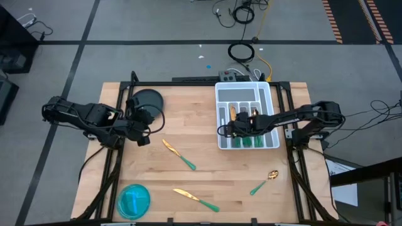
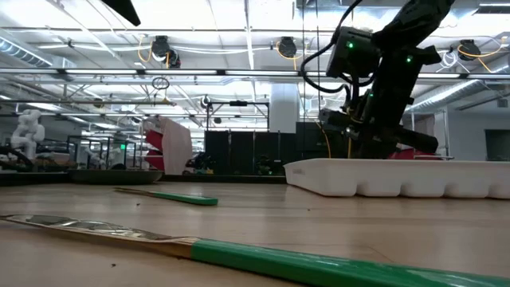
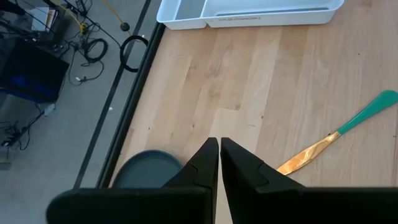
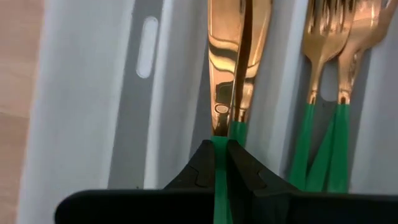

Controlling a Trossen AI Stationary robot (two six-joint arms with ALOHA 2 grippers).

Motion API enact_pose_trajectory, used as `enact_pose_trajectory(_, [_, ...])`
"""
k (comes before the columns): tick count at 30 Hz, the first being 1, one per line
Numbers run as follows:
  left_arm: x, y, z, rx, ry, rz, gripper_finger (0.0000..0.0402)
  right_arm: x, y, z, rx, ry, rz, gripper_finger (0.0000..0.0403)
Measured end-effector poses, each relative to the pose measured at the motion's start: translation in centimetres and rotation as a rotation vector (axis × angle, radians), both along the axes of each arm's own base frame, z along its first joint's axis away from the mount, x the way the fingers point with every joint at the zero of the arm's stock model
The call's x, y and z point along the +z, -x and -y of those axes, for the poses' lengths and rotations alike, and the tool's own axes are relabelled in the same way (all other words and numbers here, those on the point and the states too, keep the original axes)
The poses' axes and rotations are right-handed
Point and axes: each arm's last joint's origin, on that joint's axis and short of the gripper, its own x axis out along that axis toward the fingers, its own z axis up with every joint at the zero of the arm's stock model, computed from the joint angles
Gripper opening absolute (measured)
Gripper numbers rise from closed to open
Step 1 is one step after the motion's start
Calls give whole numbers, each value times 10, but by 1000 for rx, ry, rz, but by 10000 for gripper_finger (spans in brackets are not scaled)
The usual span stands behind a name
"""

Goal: Sort silverware
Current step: Put the green knife into the white silverware organizer

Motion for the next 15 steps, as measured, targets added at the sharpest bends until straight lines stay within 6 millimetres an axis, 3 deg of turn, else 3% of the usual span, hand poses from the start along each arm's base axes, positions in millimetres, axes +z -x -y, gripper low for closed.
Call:
enact_pose_trajectory(11, [0, 0, 0, 0, -1, -1, 28, -10, -3, 0, -30, -17, -14, 1])
enact_pose_trajectory(15, [0, 0, 0, -8, -7, -6, 28, -10, -3, 0, -33, -19, -13, 20])
